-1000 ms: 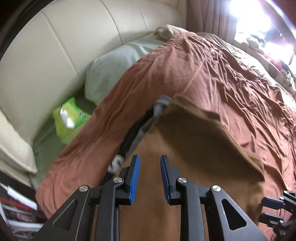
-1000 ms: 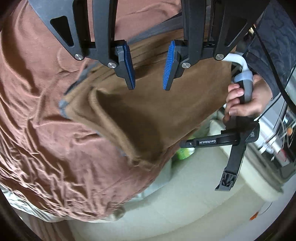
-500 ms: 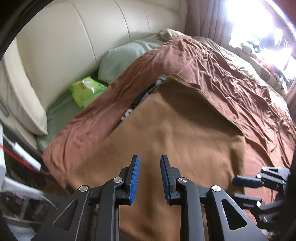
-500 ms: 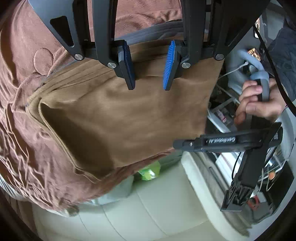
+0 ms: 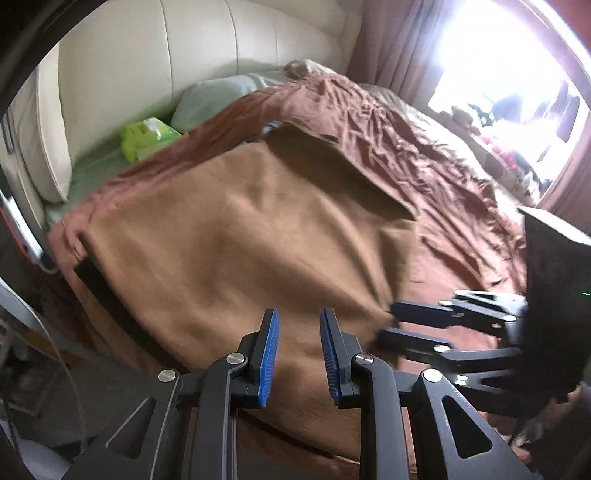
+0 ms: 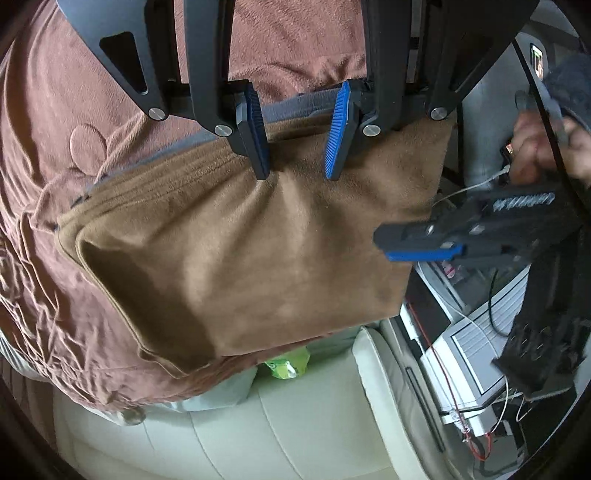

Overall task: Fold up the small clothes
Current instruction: 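Lay the brown shirt flat on the grey garment with both grippers, then open them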

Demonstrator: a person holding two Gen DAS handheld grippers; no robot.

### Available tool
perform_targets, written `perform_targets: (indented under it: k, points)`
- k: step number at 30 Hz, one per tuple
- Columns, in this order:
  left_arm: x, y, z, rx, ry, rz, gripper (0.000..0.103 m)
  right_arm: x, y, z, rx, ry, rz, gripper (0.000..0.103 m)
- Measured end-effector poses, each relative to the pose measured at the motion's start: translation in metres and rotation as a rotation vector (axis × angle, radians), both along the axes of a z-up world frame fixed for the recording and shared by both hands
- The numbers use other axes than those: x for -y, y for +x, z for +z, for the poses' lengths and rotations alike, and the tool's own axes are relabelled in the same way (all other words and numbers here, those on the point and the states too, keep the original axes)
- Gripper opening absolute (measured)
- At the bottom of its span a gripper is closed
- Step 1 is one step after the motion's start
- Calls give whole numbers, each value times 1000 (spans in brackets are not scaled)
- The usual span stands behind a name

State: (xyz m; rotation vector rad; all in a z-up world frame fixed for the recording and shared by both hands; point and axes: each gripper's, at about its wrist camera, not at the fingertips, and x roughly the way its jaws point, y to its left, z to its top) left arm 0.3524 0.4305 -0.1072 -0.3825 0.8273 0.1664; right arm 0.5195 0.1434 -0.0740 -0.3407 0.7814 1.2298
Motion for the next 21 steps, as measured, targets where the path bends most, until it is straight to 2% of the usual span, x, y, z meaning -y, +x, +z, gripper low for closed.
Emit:
perform_targets:
  k: [5, 8, 13, 18, 21]
  points:
    - [17, -10, -3, 48, -26, -3, 16, 6, -4, -8, -16, 18, -27, 28]
    - [23, -19, -4, 80, -48, 4, 16, 11, -3, -15, -37, 31, -35, 28]
    - [22, -23, -23, 113, -143, 58, 14, 17, 4, -21, -93, 71, -61, 28]
    - [18, -28, -49, 137, -229, 79, 12, 23, 1, -24, -92, 71, -88, 28]
    - [16, -32, -57, 164, -267, 91, 11, 32, 5, -25, -169, 82, -117, 28]
